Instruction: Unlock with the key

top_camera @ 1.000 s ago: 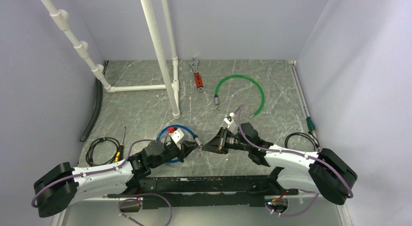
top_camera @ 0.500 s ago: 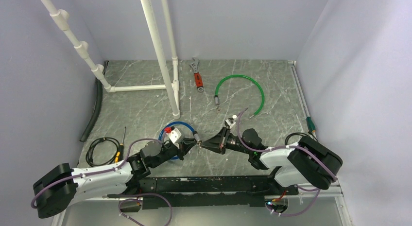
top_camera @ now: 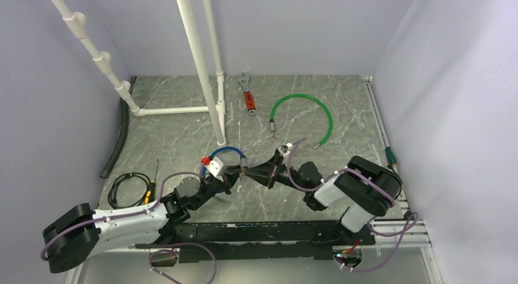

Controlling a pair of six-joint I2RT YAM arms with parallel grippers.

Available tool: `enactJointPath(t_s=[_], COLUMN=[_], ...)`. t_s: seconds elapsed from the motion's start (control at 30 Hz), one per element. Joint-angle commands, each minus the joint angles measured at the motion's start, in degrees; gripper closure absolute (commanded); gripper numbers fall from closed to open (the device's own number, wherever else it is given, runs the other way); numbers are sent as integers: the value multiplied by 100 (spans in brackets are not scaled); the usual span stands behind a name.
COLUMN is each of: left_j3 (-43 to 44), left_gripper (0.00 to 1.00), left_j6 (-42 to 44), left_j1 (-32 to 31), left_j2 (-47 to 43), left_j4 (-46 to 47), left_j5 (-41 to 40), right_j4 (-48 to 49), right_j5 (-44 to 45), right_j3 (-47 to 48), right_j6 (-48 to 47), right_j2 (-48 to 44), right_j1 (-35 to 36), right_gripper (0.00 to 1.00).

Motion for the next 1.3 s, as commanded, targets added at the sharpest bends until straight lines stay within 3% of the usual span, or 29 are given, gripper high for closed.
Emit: enactJointPath(t_s=[0.0,0.33,0.5,0.73,0.83,1.03,1.27], left_j3=[157,47,12,-166,-105,-37,58], left_gripper=[100,100,100,100,100,100,100], left_j6=[-211,-244,-276,-287,-220,-457,-688], left_j1=[-224,-224,-224,-224,-224,-224,-224], left_j2=[87,305,358,12,-339,-1675,-2427], left_j4=[1509,2277,2383,2237,1618,-519,-1969], left_j5=[994,602,524,119,142,-2,398], right_j4=[1370,1369,1374,1342,1120,546,98], right_j5=[908,2213,2270,2710,2558,2629,2430], right_j3=[589,960,1358,1015,837,123,33], right_j6=[85,442,592,652,560,205,-317], right_j2=[216,742,1084,902,765,111,-383], right_j1=[226,778,955,1055,994,792,497], right_gripper=[100,100,100,100,100,100,100])
